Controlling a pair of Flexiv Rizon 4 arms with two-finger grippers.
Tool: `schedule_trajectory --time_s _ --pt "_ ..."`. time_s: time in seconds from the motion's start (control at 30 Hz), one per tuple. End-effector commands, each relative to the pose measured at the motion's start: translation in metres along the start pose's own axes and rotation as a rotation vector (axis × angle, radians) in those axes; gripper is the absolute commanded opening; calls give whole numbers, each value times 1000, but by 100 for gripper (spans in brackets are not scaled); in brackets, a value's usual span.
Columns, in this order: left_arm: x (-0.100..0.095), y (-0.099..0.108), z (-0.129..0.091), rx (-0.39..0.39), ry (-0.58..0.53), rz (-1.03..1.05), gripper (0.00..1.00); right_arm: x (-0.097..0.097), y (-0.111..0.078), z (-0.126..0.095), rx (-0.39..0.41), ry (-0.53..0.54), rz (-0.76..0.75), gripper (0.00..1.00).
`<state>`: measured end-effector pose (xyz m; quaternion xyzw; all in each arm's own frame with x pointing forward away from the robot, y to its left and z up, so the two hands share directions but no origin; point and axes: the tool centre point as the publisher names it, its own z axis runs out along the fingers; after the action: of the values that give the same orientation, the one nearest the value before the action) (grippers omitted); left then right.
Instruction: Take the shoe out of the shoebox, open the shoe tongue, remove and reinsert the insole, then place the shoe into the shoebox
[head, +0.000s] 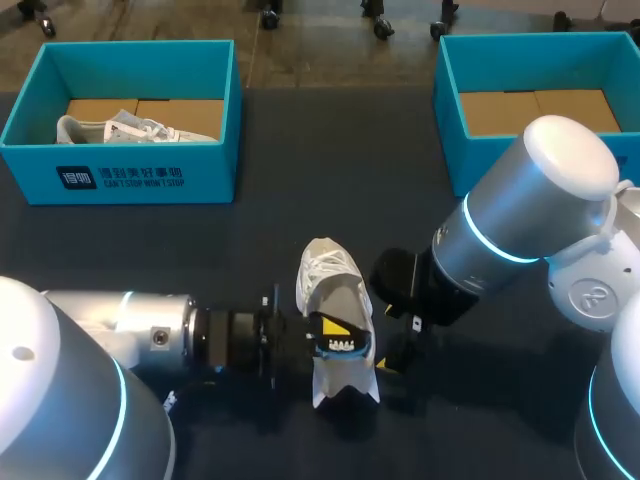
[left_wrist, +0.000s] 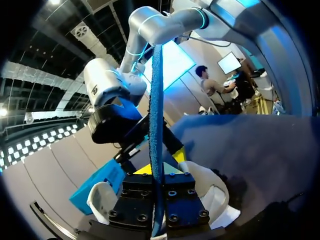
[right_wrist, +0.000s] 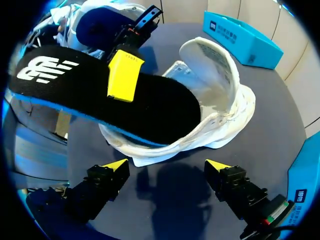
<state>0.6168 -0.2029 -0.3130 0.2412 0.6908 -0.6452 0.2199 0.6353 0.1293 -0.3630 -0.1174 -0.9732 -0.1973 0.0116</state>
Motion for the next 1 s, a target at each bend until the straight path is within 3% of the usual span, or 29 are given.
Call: schedule_trajectory --time_s 0.03,0.47,1.0 --pt "1 9 2 -5 -5 15 0 2 0 1 2 -4 1 100" --pt "-1 27 8 -47 0 16 0 2 0 1 2 -4 1 100" --pt "-3 38 -1 -78 3 3 0 2 0 1 2 -4 1 100"
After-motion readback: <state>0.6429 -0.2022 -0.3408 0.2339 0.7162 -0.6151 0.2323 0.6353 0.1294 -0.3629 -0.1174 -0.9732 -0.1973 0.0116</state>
